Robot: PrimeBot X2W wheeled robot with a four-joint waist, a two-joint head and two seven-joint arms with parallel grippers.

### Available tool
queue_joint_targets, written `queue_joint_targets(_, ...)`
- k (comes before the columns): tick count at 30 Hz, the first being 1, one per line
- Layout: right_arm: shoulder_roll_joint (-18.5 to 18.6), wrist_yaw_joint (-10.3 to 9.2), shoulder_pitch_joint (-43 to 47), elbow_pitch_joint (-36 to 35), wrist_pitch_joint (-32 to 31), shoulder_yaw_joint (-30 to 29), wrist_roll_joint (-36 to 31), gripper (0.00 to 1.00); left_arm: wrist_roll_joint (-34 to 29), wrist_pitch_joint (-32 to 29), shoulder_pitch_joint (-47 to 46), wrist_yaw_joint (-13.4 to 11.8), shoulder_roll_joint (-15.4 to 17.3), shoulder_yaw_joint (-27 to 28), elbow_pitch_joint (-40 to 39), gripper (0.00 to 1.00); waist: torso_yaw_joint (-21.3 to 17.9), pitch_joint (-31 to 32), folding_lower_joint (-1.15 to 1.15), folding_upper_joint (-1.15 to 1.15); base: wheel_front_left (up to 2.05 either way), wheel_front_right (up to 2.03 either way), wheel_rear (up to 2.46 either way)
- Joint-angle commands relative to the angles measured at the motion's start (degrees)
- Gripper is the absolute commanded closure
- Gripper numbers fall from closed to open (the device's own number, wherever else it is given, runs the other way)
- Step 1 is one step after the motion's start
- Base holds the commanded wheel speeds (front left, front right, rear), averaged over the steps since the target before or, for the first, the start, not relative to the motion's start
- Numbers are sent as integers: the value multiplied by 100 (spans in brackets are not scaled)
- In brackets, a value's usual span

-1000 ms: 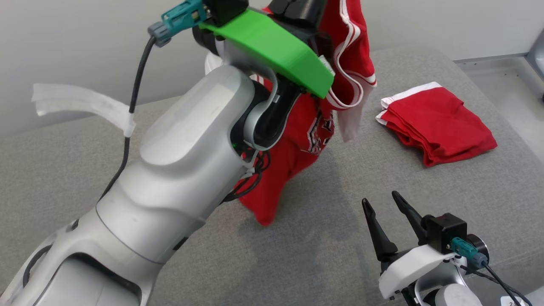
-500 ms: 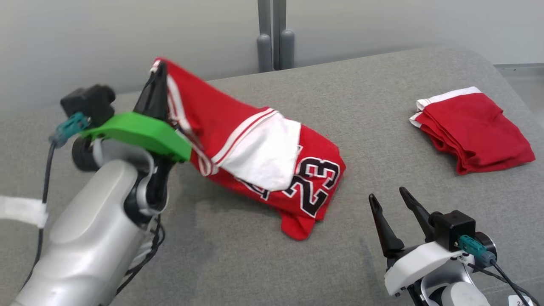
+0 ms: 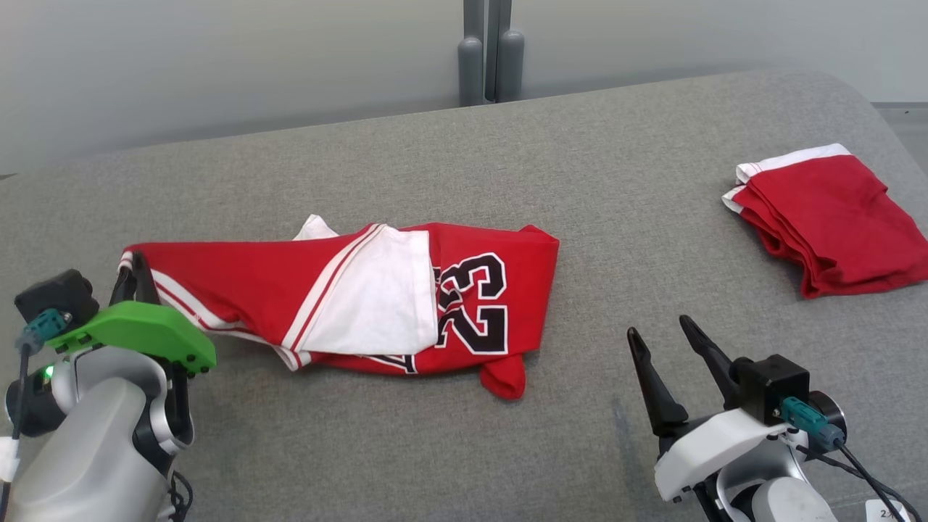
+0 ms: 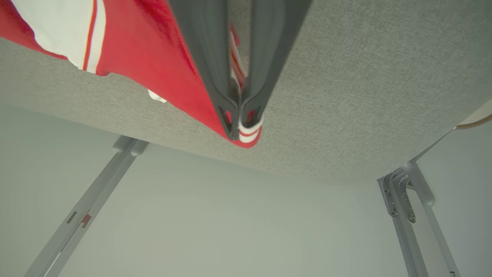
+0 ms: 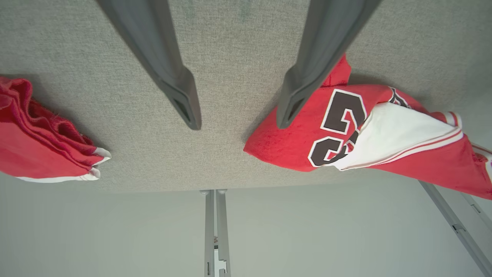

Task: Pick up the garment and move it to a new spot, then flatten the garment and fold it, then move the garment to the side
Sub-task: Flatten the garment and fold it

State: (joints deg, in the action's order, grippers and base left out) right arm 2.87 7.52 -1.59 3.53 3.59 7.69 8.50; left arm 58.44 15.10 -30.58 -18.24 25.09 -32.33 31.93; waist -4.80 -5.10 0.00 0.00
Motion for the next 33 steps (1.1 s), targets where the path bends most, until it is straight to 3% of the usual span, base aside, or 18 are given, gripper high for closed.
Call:
queue_joint_targets(1, 4, -7, -37, 7, -12, -2, -34, 0, -14, 4, 123, -40, 29, -12, 58, 0, -19, 1, 0, 0, 0, 0, 0)
queue_joint_targets(6, 4, -7, 11, 26, -5, -23, 13, 0, -147, -415, 175, -313, 120, -242, 429, 0, -101, 11, 0, 0, 0, 0, 0)
queue_joint_targets(13, 3, -7, 91, 41, 23, -78, 49, 0, -251, -1285, 86, -689, 98, -631, -191, 0, -74, 40, 0, 0, 0, 0, 0)
queue_joint_targets(23, 4, -7, 112, 65, 81, -115, 86, 0, -211, -1742, 437, -1032, 476, -744, -1159, 0, -80, 58, 0, 0, 0, 0, 0)
queue_joint_targets(33, 4, -7, 142, 46, 63, -191, 53, 0, -140, -2008, 1036, -1328, 908, -805, -1987, 0, 189, 89, 0, 0, 0, 0, 0)
